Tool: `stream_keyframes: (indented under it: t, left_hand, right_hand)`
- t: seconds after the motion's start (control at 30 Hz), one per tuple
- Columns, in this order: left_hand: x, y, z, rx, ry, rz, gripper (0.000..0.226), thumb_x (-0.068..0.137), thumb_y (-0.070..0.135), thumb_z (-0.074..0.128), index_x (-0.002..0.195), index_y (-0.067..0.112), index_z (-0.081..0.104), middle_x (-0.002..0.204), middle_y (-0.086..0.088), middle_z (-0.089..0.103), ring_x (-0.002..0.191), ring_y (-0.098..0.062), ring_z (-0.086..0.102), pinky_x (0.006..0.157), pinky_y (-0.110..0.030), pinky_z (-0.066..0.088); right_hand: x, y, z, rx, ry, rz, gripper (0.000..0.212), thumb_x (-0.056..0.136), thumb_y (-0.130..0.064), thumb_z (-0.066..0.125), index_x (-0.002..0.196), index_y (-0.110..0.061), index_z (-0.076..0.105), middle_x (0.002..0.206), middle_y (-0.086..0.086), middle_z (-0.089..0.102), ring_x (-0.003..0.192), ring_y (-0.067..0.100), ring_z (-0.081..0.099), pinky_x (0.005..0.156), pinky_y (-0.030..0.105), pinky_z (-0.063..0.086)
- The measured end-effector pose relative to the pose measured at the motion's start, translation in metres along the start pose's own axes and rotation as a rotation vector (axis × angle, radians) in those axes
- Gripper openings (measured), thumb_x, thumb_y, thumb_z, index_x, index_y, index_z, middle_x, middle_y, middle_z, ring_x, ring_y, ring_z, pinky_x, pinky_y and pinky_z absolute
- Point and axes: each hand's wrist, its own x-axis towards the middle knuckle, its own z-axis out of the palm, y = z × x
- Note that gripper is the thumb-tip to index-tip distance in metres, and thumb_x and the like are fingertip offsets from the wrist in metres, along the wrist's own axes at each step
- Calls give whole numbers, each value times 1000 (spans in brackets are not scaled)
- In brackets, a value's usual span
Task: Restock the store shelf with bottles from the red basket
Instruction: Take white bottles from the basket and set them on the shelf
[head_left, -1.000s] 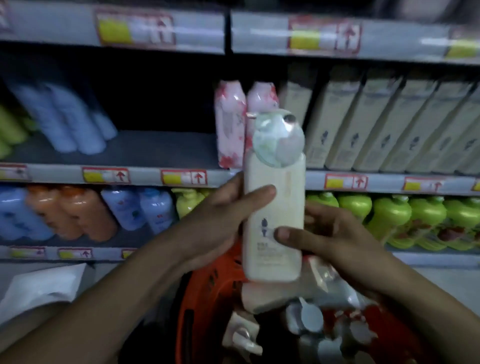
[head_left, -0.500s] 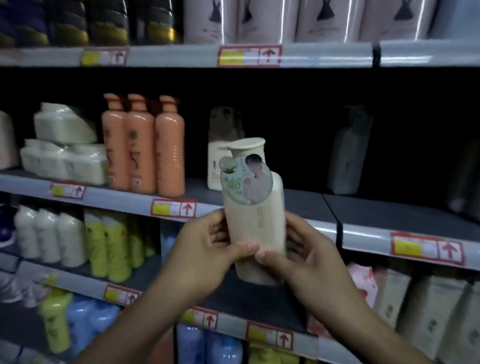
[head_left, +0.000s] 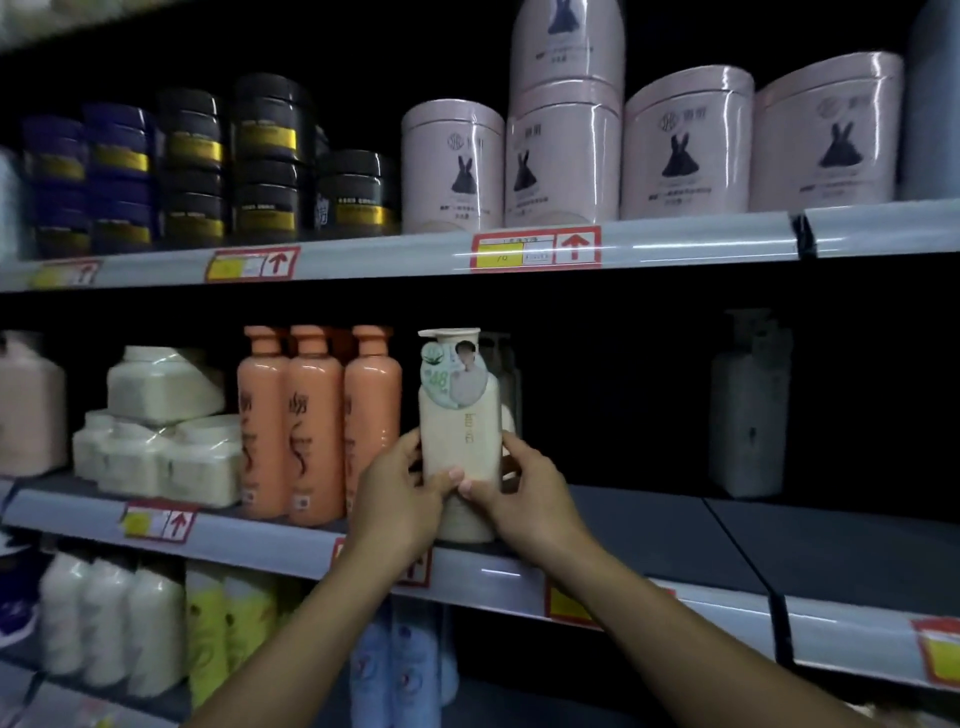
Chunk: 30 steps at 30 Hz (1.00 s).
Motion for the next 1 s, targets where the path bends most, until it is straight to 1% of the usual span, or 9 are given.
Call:
stream_keyframes:
  t: [0.07, 0.13, 0.3, 0.57, 0.63, 0.77, 0.83, 0.9, 1.0]
  left_hand:
    - [1, -4, -2, 53, 4, -6, 48, 87, 3, 71, 132, 17, 60, 119, -1, 72, 103, -18, 71, 96, -46, 56]
    - [-1, -7, -3, 118, 4, -36, 48, 85, 6, 74, 129, 16, 62, 110, -2, 74, 98, -18, 72, 93, -46, 57]
    - [-5, -10, 0, 224, 13, -63, 49, 82, 6, 77, 127, 19, 62, 106, -1, 75, 93, -18, 73, 91, -46, 57]
    - [-2, -12, 2, 239, -4, -64, 51, 84, 10, 75, 131, 22, 58, 112, -1, 73, 91, -16, 73, 91, -47, 57]
    - [-6, -11, 3, 214, -7, -78, 53, 86, 12, 74, 135, 19, 55, 120, -2, 70, 93, -14, 72, 91, -40, 58]
    - [-35, -2, 9, 192, 105, -36, 47, 90, 7, 69, 134, 5, 52, 112, 1, 62, 89, -6, 61, 69, -1, 44]
    - [-60, 6, 17, 181, 134, 31, 39, 91, 6, 67, 128, 7, 55, 112, -1, 63, 98, -14, 63, 76, -5, 47]
    - [-88, 13, 29, 182, 117, 68, 36, 91, 6, 66, 126, 5, 57, 115, -5, 65, 103, -16, 63, 90, -20, 49]
    - [-137, 18, 57, 194, 42, 99, 26, 89, 2, 64, 116, 2, 63, 103, -4, 67, 82, 1, 61, 79, -5, 46]
  right_hand:
    - [-1, 6, 1, 2, 35, 13, 44, 79, -14, 83, 113, -30, 61, 92, -12, 67, 79, 3, 66, 63, 6, 50]
    - [-6, 12, 0, 1, 71, 57, 42, 75, -16, 87, 108, -23, 63, 96, -7, 71, 81, -1, 66, 65, 10, 54]
    - [-11, 20, 6, -17, 110, 92, 41, 74, -18, 87, 110, -16, 68, 103, -2, 74, 93, 7, 70, 78, 19, 58]
    - [-8, 23, 10, -53, 114, 99, 46, 77, -21, 85, 118, -16, 65, 110, -1, 72, 98, 10, 68, 84, 24, 58]
    - [-14, 18, 7, -77, 102, 81, 48, 80, -25, 82, 123, -17, 62, 114, 2, 71, 103, 14, 68, 84, 23, 56]
    - [-46, 7, -11, -389, 168, -134, 63, 88, -35, 65, 145, -17, 46, 135, 6, 58, 126, 24, 47, 106, 36, 43]
    - [-73, 5, -27, -394, 224, -224, 58, 90, -30, 64, 143, -10, 49, 138, 8, 55, 130, 26, 44, 111, 41, 39]
    - [-105, 7, -46, -396, 250, -272, 50, 91, -23, 65, 137, -6, 55, 136, 11, 57, 130, 27, 47, 111, 40, 39]
    - [-166, 27, -81, -442, 223, -272, 40, 89, -17, 67, 127, -3, 62, 126, 14, 63, 121, 31, 54, 107, 39, 42]
